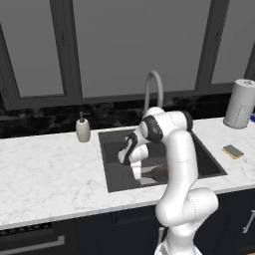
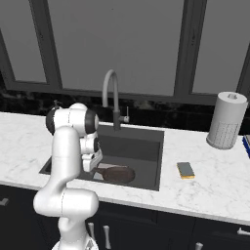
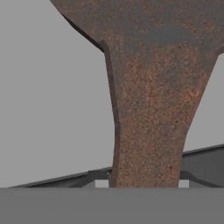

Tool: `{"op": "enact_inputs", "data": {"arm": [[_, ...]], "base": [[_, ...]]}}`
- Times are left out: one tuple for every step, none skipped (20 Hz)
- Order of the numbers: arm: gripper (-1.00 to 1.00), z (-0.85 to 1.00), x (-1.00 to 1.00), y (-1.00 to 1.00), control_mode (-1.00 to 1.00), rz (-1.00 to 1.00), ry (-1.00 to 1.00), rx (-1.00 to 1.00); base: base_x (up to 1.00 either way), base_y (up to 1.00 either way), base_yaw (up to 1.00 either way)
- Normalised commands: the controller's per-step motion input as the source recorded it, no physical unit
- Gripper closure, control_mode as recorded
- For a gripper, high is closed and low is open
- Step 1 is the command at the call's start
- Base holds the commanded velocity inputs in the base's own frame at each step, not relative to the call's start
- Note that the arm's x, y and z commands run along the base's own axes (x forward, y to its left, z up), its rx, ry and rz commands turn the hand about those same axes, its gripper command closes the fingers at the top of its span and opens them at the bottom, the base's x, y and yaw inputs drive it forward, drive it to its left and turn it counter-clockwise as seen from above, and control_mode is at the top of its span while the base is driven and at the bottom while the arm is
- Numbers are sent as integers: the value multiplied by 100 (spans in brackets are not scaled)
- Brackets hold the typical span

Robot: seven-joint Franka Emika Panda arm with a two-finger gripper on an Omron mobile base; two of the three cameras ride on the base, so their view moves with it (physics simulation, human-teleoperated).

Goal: Pick the pan and sponge and place them into the sink. Then turn on the water.

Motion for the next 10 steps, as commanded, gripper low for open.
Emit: {"op": "enact_inputs", "data": {"arm": [[-100,0,0,5,-100,0,0,-4],[-100,0,-7,0,-100,0,0,0],[-100,0,0,4,-100,0,0,0],[-100,1,-6,2,-100,0,-5,0],[-100,21,-3,0,-100,2,-4,0],[-100,38,-6,0,-100,2,-7,0],[-100,48,-9,0,-100,3,-7,0],[-100,57,-7,0,-100,3,-7,0],[-100,62,-6,0,-100,3,-10,0],[-100,68,-9,0,-100,2,-12,0]], "base": [[0,0,0],[0,0,0],[0,0,0],[0,0,0],[0,0,0],[0,0,0],[0,0,0],[0,0,0],[0,0,0],[0,0,0]]}}
